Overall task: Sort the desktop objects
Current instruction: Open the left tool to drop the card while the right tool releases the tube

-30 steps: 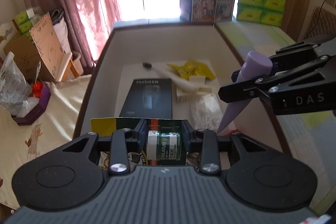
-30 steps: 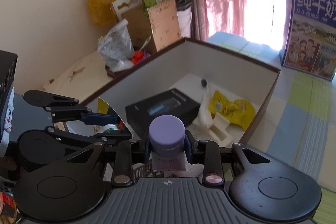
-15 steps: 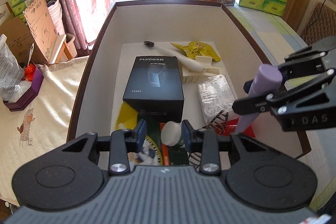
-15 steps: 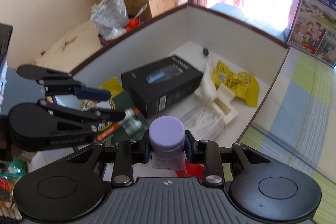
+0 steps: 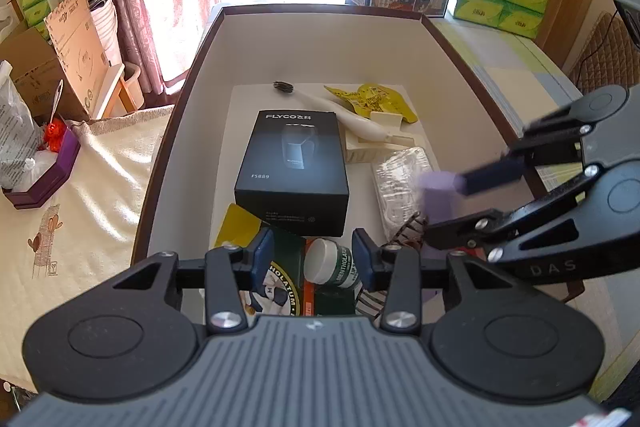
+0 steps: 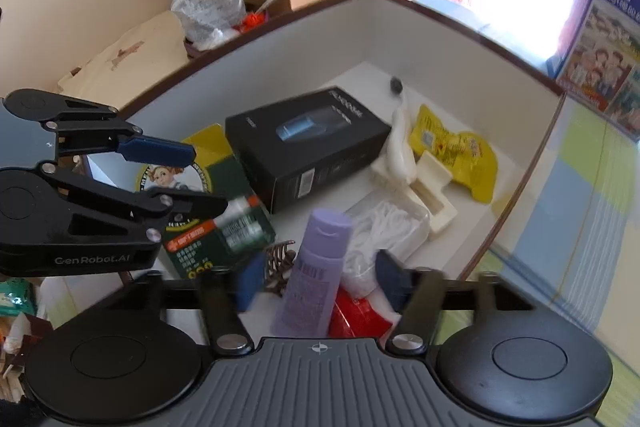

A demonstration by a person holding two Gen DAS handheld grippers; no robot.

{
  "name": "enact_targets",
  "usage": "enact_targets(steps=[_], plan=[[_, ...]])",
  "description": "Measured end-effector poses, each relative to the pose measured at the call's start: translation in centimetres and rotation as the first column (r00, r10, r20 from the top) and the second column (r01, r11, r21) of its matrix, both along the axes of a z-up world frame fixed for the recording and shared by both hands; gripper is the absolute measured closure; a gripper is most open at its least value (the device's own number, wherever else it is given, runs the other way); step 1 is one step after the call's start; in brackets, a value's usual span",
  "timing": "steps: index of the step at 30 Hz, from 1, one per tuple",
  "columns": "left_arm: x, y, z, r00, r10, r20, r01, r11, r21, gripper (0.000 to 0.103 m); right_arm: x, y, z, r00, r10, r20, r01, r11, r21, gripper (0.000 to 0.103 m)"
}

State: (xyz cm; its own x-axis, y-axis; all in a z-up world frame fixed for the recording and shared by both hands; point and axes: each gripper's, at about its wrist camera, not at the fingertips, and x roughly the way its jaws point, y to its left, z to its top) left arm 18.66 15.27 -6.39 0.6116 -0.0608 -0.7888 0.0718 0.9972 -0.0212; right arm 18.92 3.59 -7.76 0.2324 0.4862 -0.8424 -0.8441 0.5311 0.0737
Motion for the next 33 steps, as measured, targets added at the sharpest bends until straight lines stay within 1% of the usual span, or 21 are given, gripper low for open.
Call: enact_targets(steps=[1,2,5,7,10,11,13,14,16,18,22,27,31,33], plan=[[-0.1,0.0,0.0,1.0,0.001,0.001,-0.001,1.0,0.0,0.063,0.0,0.0,0.0,1.0,0.0,0.001,0.0,1.0,-0.002,0.035],[-0.1,0.0,0.1,1.0,0.002,0.001,-0.002,1.0,0.001,0.058,0.0,0.0,0.1,1.0,0.001,0.002,-0.001,1.0,-0.006,0.034],[-0.3,0.0,0.2,1.0,0.003,0.003,-0.003,1.0,0.001,0.057,-0.1,-0.1,0.1,1.0,0.012,0.004,-0.012,1.0,-0.006,0.032],[-0.4,0.0,0.2,1.0,0.008,0.0,-0.008,1.0,-0.003,0.054,-0.2,-0.1,0.2,1.0,0.015,0.009,-0.015,1.0,-0.005,0.028],[-0.5,0.0,0.3,1.0,0.012,-0.002,-0.012,1.0,-0.003,0.049,-0.3,-0.2,0.5,0.999,0.027,0.017,-0.027,1.0,0.0,0.02],[-0.5,0.0,0.3,1.0,0.013,-0.002,-0.013,1.0,-0.003,0.047,-0.5,-0.3,0.6,0.999,0.026,0.026,-0.026,1.0,0.001,0.019],[-0.5,0.0,0.4,1.0,0.019,-0.005,-0.019,1.0,0.001,0.042,-0.7,-0.4,0.8,0.999,0.029,0.04,-0.029,1.0,0.005,0.013],[-0.6,0.0,0.5,1.0,0.024,-0.006,-0.024,1.0,0.005,0.038,-0.8,-0.6,1.0,0.998,0.032,0.045,-0.032,0.999,0.009,0.011],[-0.7,0.2,0.6,0.999,0.035,-0.008,-0.035,0.999,-0.004,0.034,-1.1,-0.8,1.4,0.998,0.04,0.052,-0.041,0.999,0.016,0.006],[-0.8,0.3,0.9,0.999,0.051,-0.011,-0.051,0.999,-0.018,0.029,-1.4,-1.0,1.8,0.997,0.043,0.063,-0.044,0.999,0.019,0.003],[-1.1,0.2,1.5,0.997,0.08,-0.007,-0.08,0.997,-0.02,0.025,-1.8,-1.4,2.2,0.996,0.035,0.078,-0.036,0.999,0.014,0.002],[-1.7,0.1,2.3,0.994,0.113,-0.001,-0.113,0.994,-0.009,0.018,-2.1,-2.3,2.5,0.996,0.002,0.086,-0.002,1.0,0.006,0.002],[-2.3,0.1,2.8,0.992,0.129,-0.001,-0.129,0.992,-0.01,0.017,-2.5,-3.1,2.8,0.996,-0.021,0.09,0.019,1.0,0.016,0.002],[-2.6,-0.1,3.1,0.99,0.138,0.003,-0.138,0.99,-0.001,0.013,-2.7,-3.4,3.0,0.995,-0.033,0.093,0.031,0.999,0.023,0.002]])
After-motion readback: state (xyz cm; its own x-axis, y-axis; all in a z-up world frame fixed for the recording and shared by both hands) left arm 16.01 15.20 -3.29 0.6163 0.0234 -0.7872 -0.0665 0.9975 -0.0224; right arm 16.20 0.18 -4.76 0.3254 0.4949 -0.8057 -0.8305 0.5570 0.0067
